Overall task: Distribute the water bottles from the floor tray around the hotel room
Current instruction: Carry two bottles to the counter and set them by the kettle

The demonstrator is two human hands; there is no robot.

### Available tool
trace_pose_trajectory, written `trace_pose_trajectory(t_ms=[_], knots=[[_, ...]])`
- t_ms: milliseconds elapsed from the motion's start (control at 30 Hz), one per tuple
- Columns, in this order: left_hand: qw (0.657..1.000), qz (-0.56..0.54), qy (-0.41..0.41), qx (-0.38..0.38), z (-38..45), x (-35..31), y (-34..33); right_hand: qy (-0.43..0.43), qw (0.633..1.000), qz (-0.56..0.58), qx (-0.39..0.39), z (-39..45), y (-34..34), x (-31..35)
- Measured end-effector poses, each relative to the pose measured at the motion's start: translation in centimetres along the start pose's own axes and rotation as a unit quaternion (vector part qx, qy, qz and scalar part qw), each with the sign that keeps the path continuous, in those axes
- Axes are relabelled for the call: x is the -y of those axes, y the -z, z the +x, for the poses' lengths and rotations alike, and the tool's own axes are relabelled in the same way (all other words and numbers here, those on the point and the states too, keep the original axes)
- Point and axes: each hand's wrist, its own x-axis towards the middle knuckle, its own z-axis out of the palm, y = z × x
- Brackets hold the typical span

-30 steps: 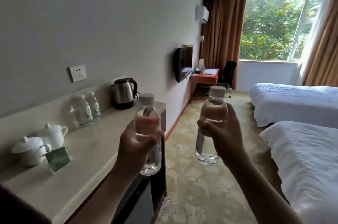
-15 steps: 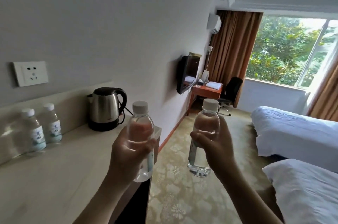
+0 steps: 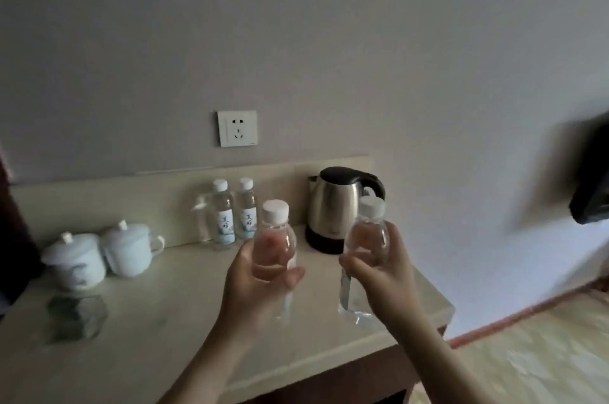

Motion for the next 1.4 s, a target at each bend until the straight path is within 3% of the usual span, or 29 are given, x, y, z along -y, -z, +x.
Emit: trace_pose_trajectory(t_ms=[200, 400, 700, 833, 933, 1167, 1400], knots=[[0.99, 0.035, -0.003, -0.133, 0.7, 2.7, 2.8, -0.037, 0.99, 0.037, 0.129, 3.8, -4.0, -5.4], [0.983, 0.062, 0.011, -0.175, 1.1, 7.0, 5.4, -0.073, 0.985, 0.062, 0.143, 3.9, -8.0, -10.4], [0.984, 0.047, 0.045, -0.166, 1.0, 11.4, 6.3, -0.09, 0.98, 0.082, 0.156, 2.8, -10.2, -13.7], [0.974, 0.17, 0.048, -0.141, 0.3, 12.2, 7.7, -0.114, 0.982, 0.023, 0.149, 1.8, -9.9, -14.4], [0.94, 0.311, 0.032, -0.137, -0.1, 12.9, 9.4, -0.101, 0.981, -0.098, 0.133, 0.6, -9.6, -14.9], [0.958, 0.229, 0.077, -0.155, 3.5, 13.1, 12.9, -0.142, 0.976, -0.151, 0.069, 2.0, -9.9, -16.3], [0.962, 0.216, 0.076, -0.15, 10.0, 15.4, 15.7, -0.117, 0.971, -0.181, 0.101, 7.3, -12.5, -18.5]])
